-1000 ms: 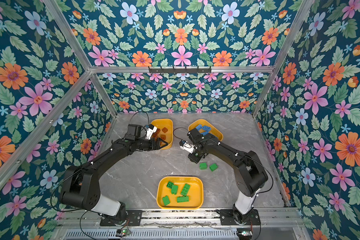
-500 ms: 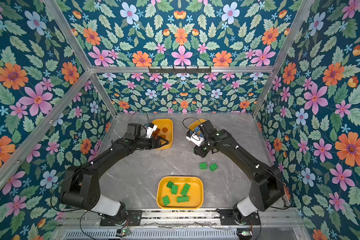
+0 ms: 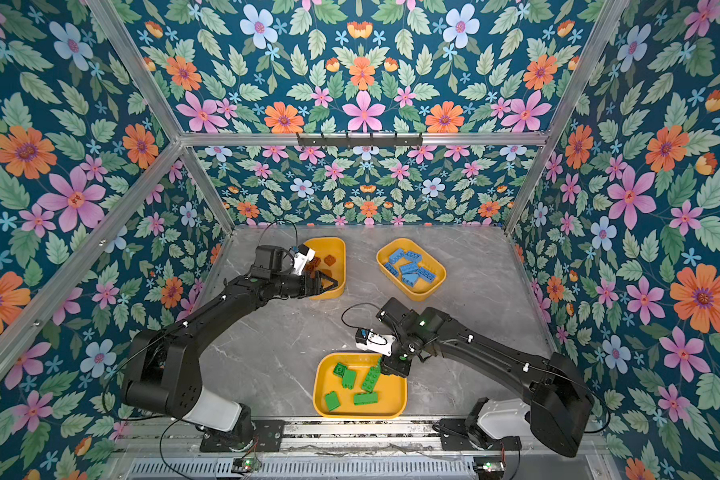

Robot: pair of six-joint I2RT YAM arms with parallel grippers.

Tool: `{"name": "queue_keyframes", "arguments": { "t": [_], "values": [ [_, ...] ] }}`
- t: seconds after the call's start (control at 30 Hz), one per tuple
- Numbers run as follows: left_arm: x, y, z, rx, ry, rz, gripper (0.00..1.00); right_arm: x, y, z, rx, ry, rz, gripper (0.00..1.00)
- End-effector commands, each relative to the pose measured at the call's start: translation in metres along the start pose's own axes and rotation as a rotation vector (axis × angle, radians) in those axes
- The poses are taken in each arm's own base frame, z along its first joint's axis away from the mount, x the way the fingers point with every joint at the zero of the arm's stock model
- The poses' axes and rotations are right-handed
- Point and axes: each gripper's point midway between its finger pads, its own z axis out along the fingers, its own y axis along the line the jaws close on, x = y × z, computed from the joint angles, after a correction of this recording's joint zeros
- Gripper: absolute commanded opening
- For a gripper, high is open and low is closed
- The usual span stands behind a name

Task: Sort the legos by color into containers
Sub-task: 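Carry the green brick into the near green-brick bin and open the right gripper, then move the right gripper back to the loose green bricks and grasp one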

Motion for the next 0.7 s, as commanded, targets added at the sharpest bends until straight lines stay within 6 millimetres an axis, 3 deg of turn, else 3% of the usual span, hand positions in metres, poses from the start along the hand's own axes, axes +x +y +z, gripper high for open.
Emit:
{"name": "queue_keyframes", "arguments": {
  "t": [0.0, 0.13, 0.2, 0.33, 0.47, 0.67],
  "values": [
    [0.000, 0.000, 0.001, 0.007, 0.001, 0.014, 0.92, -0.004, -0.002, 0.011, 0.025, -0.001, -0.028, 0.36],
    [0.001, 0.001, 0.002, 0.005, 0.006, 0.012, 0.92, 0.004, -0.004, 0.016, 0.031, 0.041, -0.038, 0.62],
    [0.001, 0.001, 0.002, 0.005, 0.011, 0.014, 0.92, 0.003, -0.008, 0.010, 0.057, 0.034, -0.043, 0.69],
    [0.000, 0.001, 0.002, 0.001, 0.013, 0.020, 0.92, -0.005, -0.030, -0.018, 0.092, -0.029, 0.022, 0.70],
    [0.000, 0.002, 0.003, 0.003, 0.013, 0.016, 0.92, -0.006, -0.070, -0.040, 0.173, -0.068, 0.074, 0.70],
    [-0.001, 0.002, 0.003, 0.000, 0.015, 0.024, 0.92, 0.013, -0.119, -0.036, 0.246, 0.016, 0.062, 0.70]
  ]
}}
